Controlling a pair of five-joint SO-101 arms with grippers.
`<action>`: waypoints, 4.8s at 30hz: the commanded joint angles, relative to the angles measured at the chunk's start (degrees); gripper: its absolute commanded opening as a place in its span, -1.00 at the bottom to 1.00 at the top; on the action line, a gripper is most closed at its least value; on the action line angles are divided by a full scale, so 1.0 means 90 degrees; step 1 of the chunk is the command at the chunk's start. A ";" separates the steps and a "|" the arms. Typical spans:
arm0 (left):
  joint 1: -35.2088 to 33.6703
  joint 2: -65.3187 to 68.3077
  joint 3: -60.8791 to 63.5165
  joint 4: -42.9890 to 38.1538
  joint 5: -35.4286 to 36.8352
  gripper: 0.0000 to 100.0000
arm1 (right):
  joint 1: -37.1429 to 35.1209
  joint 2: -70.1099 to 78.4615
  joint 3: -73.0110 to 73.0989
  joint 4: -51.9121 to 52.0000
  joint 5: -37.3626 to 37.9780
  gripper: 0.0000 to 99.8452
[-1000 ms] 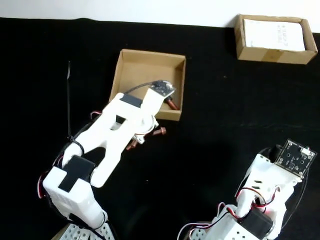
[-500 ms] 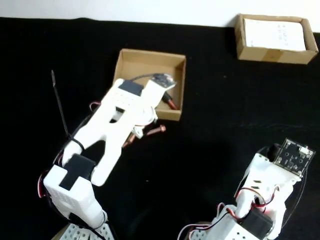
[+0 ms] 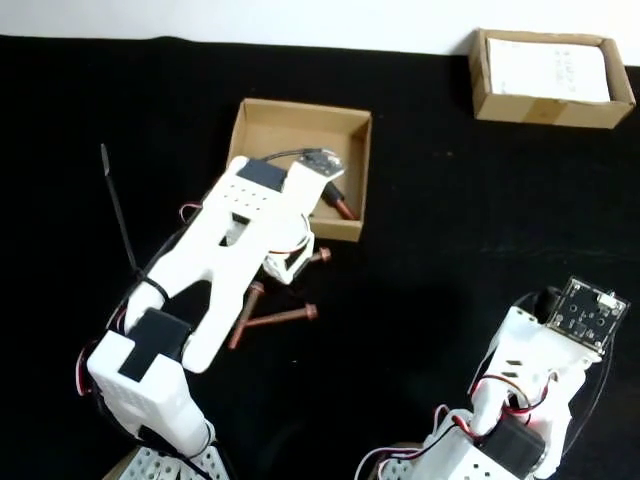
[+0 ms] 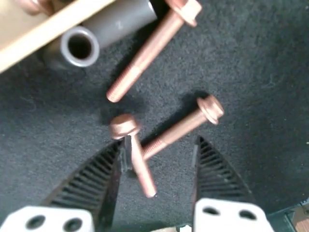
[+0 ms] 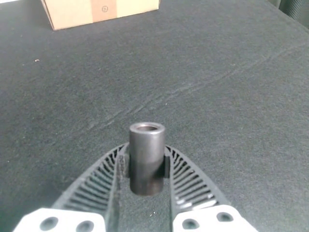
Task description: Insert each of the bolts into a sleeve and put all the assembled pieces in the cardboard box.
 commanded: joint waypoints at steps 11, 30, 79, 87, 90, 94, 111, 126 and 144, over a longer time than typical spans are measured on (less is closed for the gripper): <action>-0.0171 -0.0093 0.0884 0.0469 -0.0938 -0.84 | -0.0063 -0.0034 -0.0015 -0.0112 0.0068 -0.99; 0.0562 -0.0034 -0.0796 0.0869 -0.3800 -0.69 | -0.0044 -0.0073 0.0142 -0.0122 0.0078 -0.99; 0.0777 0.2847 -0.2476 0.1524 -0.4484 -0.98 | -0.0063 -0.0073 0.0142 -0.0845 0.0020 -0.99; 0.0845 0.1929 -0.3492 0.2354 -0.3116 -0.98 | -0.0308 -0.0073 0.0151 -0.0835 -0.0537 -0.99; 0.1001 0.1206 -0.3482 0.2032 -0.2335 -0.98 | -0.0679 -0.0073 0.0112 -0.0835 -0.0889 -0.99; 0.1148 0.0317 -0.3482 0.1309 -0.1055 -0.98 | -0.1372 -0.0073 0.0083 -0.0874 -0.1338 -0.99; 0.1460 -0.3473 -0.3424 0.0342 0.1377 -0.98 | -0.4860 -0.0073 0.0523 -0.1841 -0.1768 -0.99; 0.1470 -0.7497 0.1294 -0.1309 0.0645 -0.98 | -0.5563 -0.0073 0.0571 -0.1900 -0.1768 -0.99; 0.1519 -0.5866 0.2818 -0.6515 0.2618 -0.98 | -0.5680 -0.0073 0.1128 -0.2359 -0.1807 -0.99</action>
